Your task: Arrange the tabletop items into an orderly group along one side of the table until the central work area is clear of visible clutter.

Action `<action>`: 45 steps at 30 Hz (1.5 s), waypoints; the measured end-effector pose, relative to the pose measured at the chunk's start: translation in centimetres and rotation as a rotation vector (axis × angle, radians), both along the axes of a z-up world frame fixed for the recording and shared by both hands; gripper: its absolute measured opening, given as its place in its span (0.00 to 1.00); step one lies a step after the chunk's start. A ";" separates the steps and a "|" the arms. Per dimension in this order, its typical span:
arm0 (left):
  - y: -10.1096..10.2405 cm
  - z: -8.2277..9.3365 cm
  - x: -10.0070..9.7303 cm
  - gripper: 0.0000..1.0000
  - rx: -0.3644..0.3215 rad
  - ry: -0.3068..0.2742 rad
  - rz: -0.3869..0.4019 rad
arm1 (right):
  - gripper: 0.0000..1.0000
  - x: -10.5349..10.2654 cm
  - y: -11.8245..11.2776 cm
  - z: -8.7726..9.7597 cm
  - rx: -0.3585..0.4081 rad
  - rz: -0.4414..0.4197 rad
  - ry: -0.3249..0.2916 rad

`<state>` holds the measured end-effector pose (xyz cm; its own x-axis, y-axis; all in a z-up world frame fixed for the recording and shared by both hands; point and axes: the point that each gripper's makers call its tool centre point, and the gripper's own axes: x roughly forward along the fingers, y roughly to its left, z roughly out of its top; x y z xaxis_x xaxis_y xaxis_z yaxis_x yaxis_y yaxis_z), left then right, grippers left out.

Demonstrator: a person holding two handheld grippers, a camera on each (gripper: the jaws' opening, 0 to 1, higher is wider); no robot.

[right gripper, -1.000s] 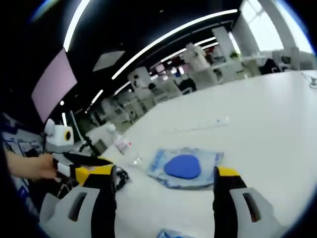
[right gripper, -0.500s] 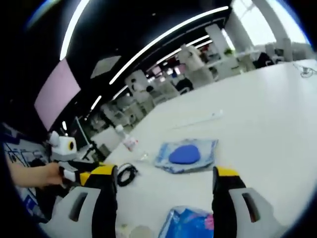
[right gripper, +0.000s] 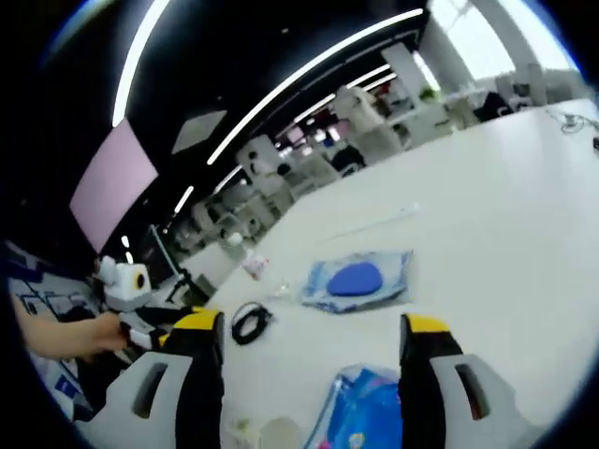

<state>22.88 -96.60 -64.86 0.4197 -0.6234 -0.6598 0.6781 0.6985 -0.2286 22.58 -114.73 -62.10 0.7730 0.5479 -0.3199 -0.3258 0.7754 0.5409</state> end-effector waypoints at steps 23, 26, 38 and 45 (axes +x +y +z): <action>-0.4 -1.3 -3.9 0.72 0.084 -0.017 -0.133 | 0.64 -3.5 3.2 -2.4 0.106 0.078 0.091; -0.6 -1.2 -4.2 0.72 0.088 -0.029 -0.141 | 0.65 -3.8 3.2 -2.1 0.119 0.083 0.088; -1.5 -3.5 -6.2 0.70 0.096 0.015 -0.188 | 0.58 -6.2 5.1 -3.9 0.149 0.106 0.148; -2.3 -4.1 -7.6 0.69 0.120 0.014 -0.259 | 0.48 -7.6 6.2 -5.1 0.233 0.114 0.227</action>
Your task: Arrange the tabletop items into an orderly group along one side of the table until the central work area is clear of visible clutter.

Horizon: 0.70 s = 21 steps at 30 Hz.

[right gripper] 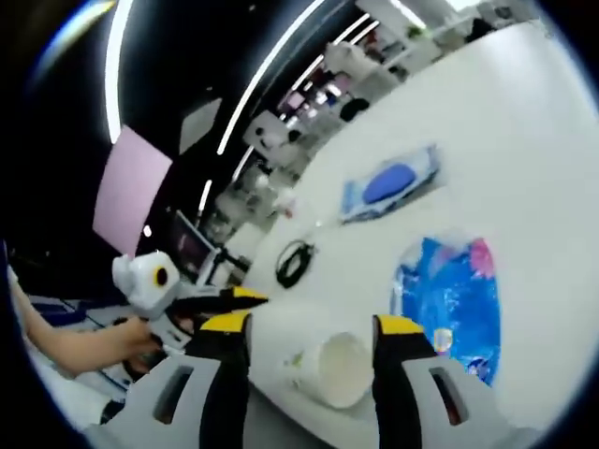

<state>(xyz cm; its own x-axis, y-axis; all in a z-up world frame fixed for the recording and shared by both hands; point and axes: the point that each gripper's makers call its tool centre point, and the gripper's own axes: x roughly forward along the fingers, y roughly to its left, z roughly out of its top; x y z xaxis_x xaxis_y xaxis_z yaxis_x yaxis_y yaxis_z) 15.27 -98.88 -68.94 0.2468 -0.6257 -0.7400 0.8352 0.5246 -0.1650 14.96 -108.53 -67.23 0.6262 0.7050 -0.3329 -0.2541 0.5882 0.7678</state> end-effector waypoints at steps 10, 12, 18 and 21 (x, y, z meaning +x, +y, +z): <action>-2.0 -1.6 -0.9 0.69 0.029 0.005 -0.072 | 0.44 -1.7 2.3 -1.2 0.080 0.053 0.075; -2.3 -1.8 -1.0 0.69 0.032 0.007 -0.078 | 0.44 -2.0 2.8 -1.4 0.091 0.064 0.086; -2.7 -2.4 -1.2 0.69 0.052 0.012 -0.108 | 0.44 -2.4 3.5 -2.0 0.089 0.095 0.101; -2.6 -2.8 -1.2 0.69 0.057 0.023 -0.101 | 0.44 -2.4 3.6 -2.5 0.088 0.102 0.112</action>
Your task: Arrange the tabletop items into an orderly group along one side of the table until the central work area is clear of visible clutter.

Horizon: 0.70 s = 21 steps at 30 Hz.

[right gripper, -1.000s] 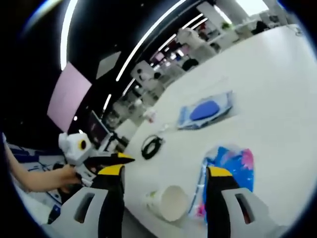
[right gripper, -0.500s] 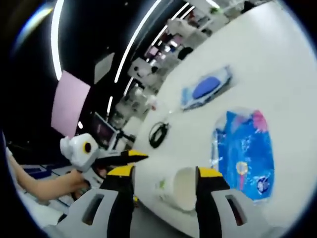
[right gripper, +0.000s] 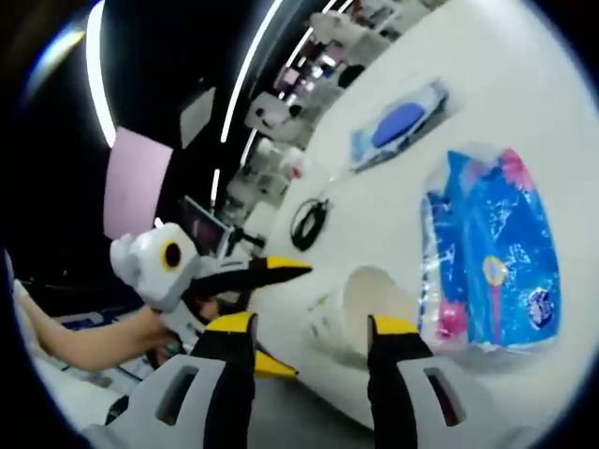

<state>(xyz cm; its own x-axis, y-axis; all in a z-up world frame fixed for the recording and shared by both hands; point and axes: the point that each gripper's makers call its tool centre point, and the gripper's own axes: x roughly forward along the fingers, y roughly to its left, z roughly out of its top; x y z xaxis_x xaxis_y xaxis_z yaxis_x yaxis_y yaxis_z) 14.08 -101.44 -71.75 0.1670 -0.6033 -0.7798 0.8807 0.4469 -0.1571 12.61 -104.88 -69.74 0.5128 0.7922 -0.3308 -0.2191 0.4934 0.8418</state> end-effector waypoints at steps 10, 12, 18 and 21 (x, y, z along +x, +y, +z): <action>0.1 -0.8 -0.8 0.69 0.007 0.024 -0.005 | 0.42 0.3 0.5 -0.8 -0.021 0.033 0.011; 0.0 -1.0 -0.9 0.68 0.009 0.026 -0.010 | 0.40 0.2 0.8 -0.8 -0.020 0.044 0.008; -0.1 -1.4 -1.4 0.66 0.018 0.021 -0.046 | 0.36 0.3 1.5 -1.3 -0.010 0.046 0.026; -0.3 -1.6 -1.4 0.64 0.009 0.032 -0.031 | 0.29 0.4 1.9 -1.4 0.007 0.041 0.042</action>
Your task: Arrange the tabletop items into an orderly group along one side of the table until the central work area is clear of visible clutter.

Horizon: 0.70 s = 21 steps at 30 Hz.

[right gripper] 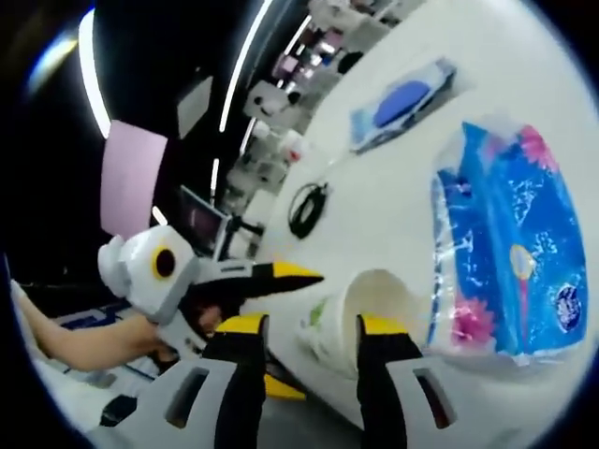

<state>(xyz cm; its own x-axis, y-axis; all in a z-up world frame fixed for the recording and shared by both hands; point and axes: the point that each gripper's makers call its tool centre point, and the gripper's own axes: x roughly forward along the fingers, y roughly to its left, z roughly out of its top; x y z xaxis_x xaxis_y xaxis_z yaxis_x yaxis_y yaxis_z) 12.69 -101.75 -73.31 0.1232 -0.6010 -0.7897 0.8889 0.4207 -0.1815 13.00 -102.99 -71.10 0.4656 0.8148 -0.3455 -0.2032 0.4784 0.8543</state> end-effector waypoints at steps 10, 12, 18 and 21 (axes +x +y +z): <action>0.5 -0.6 0.1 0.49 0.004 -0.011 0.026 | 0.00 0.5 1.0 0.5 0.092 -0.030 0.046; 0.6 -0.4 0.3 0.44 -0.006 -0.019 0.040 | 0.00 0.7 0.9 0.4 0.062 -0.030 0.025; 0.9 -0.6 0.7 0.36 -0.014 -0.029 0.073 | 0.00 0.7 1.1 0.5 0.055 -0.033 0.025; 1.0 -0.6 0.7 0.34 -0.008 -0.040 0.068 | 0.00 0.7 1.2 0.6 0.038 -0.025 0.015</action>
